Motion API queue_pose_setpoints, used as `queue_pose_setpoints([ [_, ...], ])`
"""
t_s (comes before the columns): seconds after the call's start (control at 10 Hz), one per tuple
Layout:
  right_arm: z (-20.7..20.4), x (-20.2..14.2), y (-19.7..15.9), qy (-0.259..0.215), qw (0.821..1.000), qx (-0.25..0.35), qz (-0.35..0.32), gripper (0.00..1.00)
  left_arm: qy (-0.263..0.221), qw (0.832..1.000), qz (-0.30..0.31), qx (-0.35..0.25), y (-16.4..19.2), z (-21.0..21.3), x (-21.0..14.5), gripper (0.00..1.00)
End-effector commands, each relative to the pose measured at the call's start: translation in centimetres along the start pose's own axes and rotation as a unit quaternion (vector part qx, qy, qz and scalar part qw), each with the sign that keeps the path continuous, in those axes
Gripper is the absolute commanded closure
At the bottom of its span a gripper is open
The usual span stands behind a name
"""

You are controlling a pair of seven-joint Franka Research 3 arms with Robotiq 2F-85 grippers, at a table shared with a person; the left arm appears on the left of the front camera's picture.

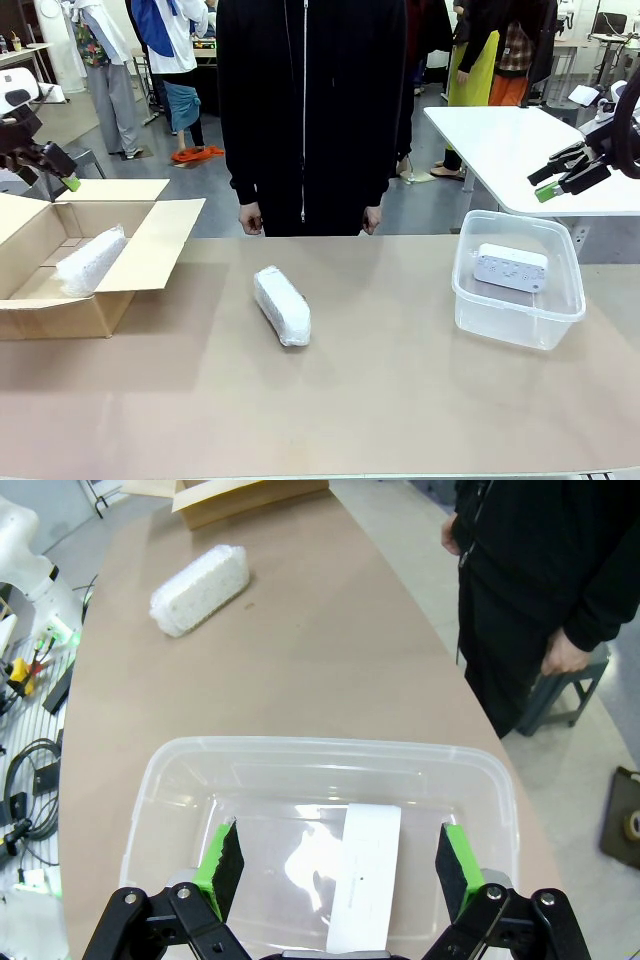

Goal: Separate and place wrapped and unwrapped clocks.
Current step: Pick up the Digital clock indicated by the person.

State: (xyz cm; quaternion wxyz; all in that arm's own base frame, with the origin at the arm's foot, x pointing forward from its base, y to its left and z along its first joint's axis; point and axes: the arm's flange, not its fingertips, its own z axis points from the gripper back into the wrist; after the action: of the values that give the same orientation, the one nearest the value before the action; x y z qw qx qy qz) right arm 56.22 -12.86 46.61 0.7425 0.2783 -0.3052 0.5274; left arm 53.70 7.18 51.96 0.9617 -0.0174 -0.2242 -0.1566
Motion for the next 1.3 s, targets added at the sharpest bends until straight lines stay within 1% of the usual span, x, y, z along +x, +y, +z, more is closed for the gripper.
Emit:
queue_pose_setpoints([
  [0.0,0.0,0.0,0.1,0.0,1.0,0.0,0.0,0.0,-0.029,0.997,-0.06,-0.034,1.3,0.7,-2.2,0.0],
  [0.1,0.0,0.0,0.1,0.0,1.0,0.0,0.0,0.0,-0.05,0.992,-0.1,-0.058,2.0,1.5,-2.9,0.0],
  [0.3,0.0,0.0,0.1,0.0,1.0,0.0,0.0,0.0,-0.079,0.979,-0.161,-0.093,2.7,3.1,-4.0,0.0],
  [0.5,0.0,0.0,0.1,0.0,1.0,0.0,0.0,0.0,-0.09,0.96,-0.231,-0.129,3.0,4.4,-4.8,0.0],
  [0.7,0.0,0.0,0.1,0.0,1.0,0.0,0.0,0.0,-0.077,0.932,-0.31,-0.171,3.2,4.8,-5.6,0.0],
  [0.8,0.0,0.0,0.1,0.0,1.0,0.0,0.0,0.0,-0.077,0.917,-0.344,-0.185,3.2,5.0,-5.8,0.0],
  [0.9,0.0,0.0,0.1,0.0,1.0,0.0,0.0,0.0,-0.07,0.907,-0.37,-0.187,3.4,5.1,-6.0,0.0],
  [1.0,0.0,0.0,0.1,0.0,1.0,0.0,0.0,0.0,-0.078,0.896,-0.39,-0.198,3.6,5.2,-6.2,0.0],
  [1.1,0.0,0.0,0.1,0.0,1.0,0.0,0.0,0.0,-0.105,0.878,-0.41,-0.222,4.0,5.6,-6.5,0.0],
  [1.2,0.0,0.0,0.1,0.0,1.0,0.0,0.0,0.0,-0.126,0.868,-0.418,-0.236,4.5,5.7,-6.8,0.0],
])
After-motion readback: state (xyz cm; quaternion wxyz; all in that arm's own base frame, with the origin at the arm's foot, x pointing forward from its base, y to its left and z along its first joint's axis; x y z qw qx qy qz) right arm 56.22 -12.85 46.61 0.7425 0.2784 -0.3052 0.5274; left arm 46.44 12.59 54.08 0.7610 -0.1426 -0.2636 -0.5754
